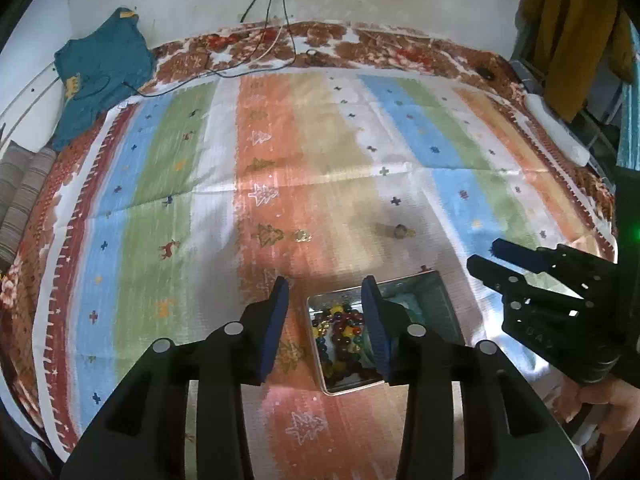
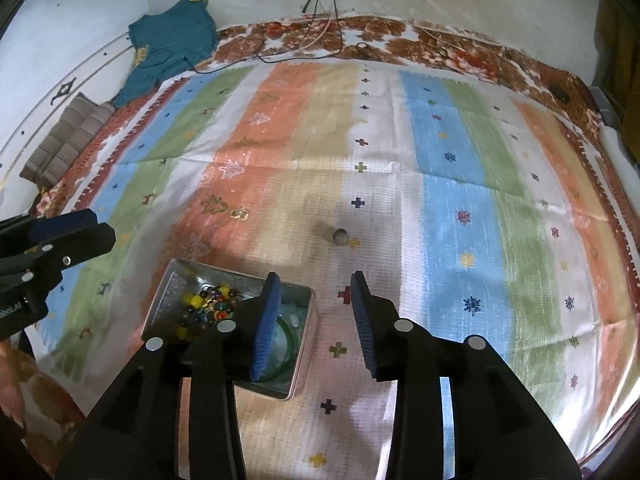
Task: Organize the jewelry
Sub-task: 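Carry both to the tin and release the multicolour bracelet and green bangle inside, then move the left tool to the gold charm while the right tool approaches the round ring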
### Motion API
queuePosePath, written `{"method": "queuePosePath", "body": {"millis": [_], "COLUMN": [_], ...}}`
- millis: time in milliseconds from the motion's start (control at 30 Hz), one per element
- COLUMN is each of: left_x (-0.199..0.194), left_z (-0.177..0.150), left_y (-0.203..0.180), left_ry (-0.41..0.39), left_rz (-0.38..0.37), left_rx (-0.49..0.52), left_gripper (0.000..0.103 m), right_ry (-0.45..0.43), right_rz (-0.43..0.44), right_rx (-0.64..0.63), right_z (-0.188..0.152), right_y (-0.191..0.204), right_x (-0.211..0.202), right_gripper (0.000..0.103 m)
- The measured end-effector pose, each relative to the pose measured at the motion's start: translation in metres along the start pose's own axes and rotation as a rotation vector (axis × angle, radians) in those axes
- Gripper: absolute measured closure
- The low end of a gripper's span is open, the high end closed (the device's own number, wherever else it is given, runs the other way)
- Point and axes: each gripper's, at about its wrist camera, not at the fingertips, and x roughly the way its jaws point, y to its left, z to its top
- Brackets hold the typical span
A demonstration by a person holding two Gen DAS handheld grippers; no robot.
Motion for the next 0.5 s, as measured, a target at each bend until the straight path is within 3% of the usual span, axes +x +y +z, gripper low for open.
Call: {"method": "queuePosePath", "body": {"millis": [500], "left_x": [0.034], "left_z": [0.022], "left_y": [0.009], "left_ry": [0.065], "left_rz": [0.046], "left_rx": [-0.006], "left_gripper": [0.052], "right_ry": [0.047], "right_rz": [-0.018], "right_rx": [-0.029], "right_z": [0.017], "right_y": [0.001], "right_x": [0.023], "right_gripper": [0.053]}}
